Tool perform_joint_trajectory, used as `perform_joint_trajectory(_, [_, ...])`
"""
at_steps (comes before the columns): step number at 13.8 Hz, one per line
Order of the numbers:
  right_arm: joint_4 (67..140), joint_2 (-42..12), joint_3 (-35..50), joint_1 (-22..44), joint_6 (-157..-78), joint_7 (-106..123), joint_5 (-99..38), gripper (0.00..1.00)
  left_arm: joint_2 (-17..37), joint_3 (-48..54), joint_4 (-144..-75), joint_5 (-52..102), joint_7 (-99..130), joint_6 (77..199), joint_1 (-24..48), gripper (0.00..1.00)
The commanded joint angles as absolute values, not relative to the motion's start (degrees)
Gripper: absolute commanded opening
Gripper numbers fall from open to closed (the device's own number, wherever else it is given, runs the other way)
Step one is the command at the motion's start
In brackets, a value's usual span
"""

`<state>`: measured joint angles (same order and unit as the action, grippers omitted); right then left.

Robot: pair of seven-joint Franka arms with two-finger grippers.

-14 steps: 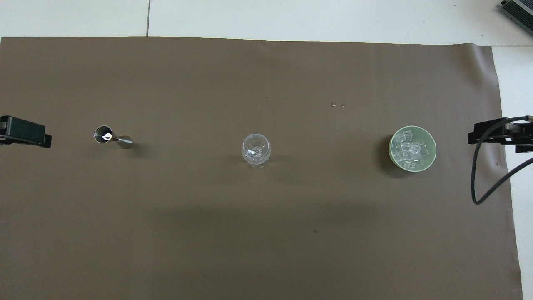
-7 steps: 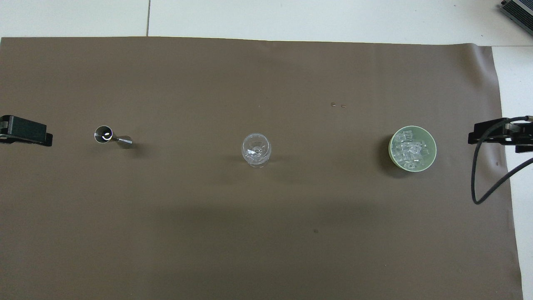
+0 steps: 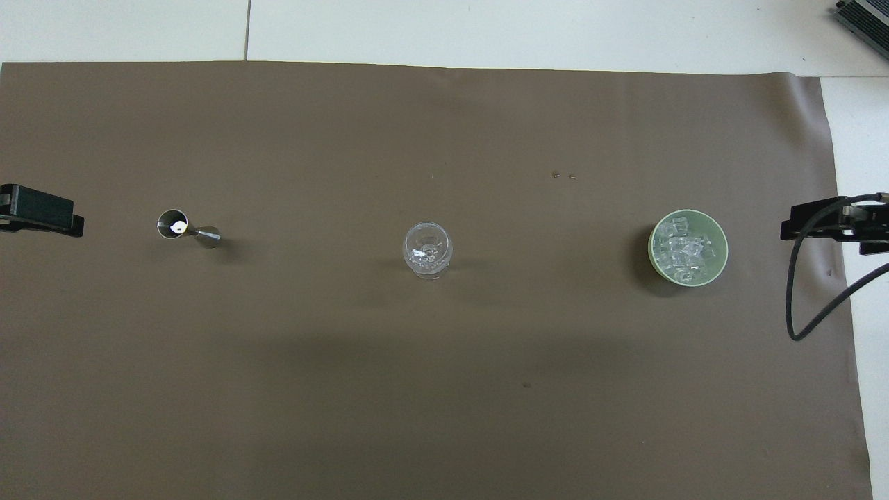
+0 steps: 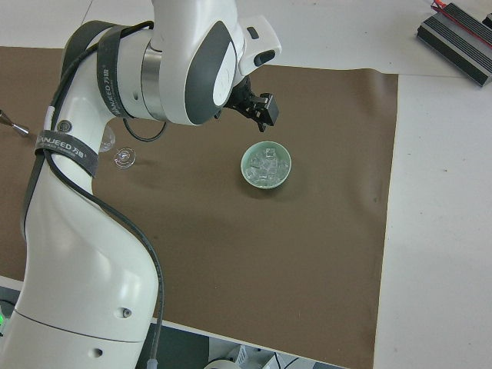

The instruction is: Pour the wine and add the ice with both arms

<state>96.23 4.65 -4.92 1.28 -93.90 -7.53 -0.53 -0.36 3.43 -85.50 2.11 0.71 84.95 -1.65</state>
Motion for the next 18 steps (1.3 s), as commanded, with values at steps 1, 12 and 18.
perform_joint_trajectory(1, [97.4,5.7,-4.7,1.2,-93.9,-8.4,-0.3,1.00,4.6,3.8,-80.3,1.8,0.4,85.6,-3.1,1.00])
perform_joint_trajectory(12, [97.4,5.7,-4.7,1.2,-93.9,-8.4,-0.3,1.00,22.1,1.5,-64.2,3.2,4.5,85.1,-3.4,1.00])
perform_joint_trajectory(18, [97.4,5.7,-4.7,1.2,-93.9,-8.4,-0.3,1.00,21.3,-1.9,-72.5,14.0,9.8,89.9,-4.7,1.00])
